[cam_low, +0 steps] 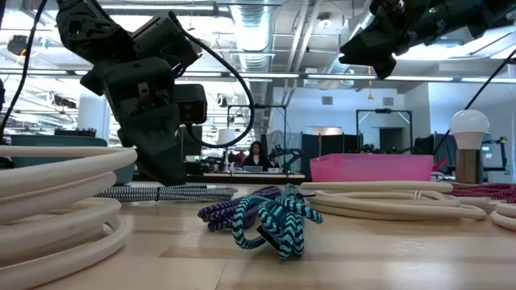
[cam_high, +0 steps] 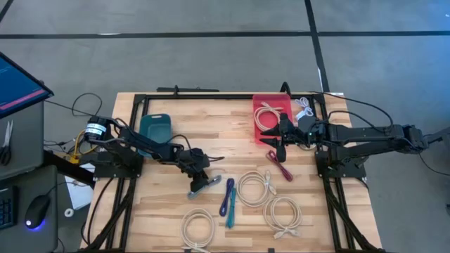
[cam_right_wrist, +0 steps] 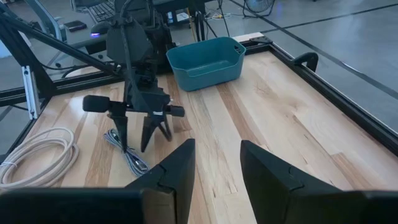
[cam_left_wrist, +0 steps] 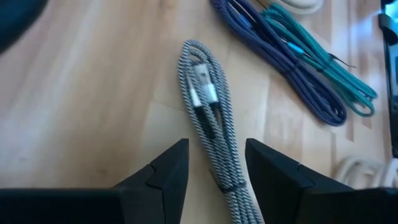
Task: Pick & Place USB Port
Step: Put the gray charger cable in the blue bin
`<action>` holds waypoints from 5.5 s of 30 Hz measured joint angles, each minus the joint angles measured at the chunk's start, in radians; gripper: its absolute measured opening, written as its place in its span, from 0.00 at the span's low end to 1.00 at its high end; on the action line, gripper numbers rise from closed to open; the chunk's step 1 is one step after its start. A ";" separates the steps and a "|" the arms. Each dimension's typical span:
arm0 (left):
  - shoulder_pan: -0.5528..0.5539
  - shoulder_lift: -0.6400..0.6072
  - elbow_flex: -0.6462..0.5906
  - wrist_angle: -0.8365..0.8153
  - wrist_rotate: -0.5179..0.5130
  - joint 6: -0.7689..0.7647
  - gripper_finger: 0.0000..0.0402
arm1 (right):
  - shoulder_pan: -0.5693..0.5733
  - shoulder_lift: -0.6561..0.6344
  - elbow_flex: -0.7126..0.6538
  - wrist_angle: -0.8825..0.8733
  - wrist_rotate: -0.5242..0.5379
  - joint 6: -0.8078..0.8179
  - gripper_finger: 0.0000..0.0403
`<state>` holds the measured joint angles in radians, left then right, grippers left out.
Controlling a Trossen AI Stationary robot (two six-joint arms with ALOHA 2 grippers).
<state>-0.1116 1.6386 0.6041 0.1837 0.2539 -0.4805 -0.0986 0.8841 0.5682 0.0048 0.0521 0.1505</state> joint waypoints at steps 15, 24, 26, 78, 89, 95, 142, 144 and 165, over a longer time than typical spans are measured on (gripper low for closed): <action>-0.058 0.000 0.000 0.008 -0.123 -0.059 0.38 | 0.000 0.000 0.000 0.000 0.000 0.000 0.30; -0.061 0.000 0.000 0.008 -0.134 -0.086 0.38 | 0.000 0.000 0.000 -0.014 0.000 0.000 0.30; -0.061 0.000 0.000 0.008 -0.135 -0.086 0.38 | 0.000 0.000 0.000 -0.028 0.000 0.000 0.30; -0.106 -0.001 0.003 0.139 -0.254 -0.093 0.01 | 0.000 0.000 0.000 -0.053 0.000 0.008 0.30; -0.014 -0.147 0.052 0.013 -0.403 0.176 0.00 | 0.000 0.000 0.000 -0.059 0.000 0.008 0.30; 0.002 -0.449 0.052 -0.295 -0.635 0.215 0.00 | 0.000 0.000 0.000 -0.060 0.000 0.008 0.30; 0.324 -0.860 -0.248 -0.760 -0.978 -0.163 0.00 | -0.001 0.000 0.000 -0.059 0.001 0.007 0.30; 0.324 -0.860 -0.260 -0.761 -0.978 -0.180 0.00 | -0.001 0.000 0.000 -0.059 0.001 0.008 0.30; 0.323 -0.860 -0.324 -0.760 -0.963 -0.276 0.02 | -0.001 0.005 -0.001 -0.057 0.002 0.007 0.30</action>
<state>0.2115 0.7784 0.2802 -0.5758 -0.7096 -0.7569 -0.0994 0.8887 0.5674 -0.0525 0.0536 0.1577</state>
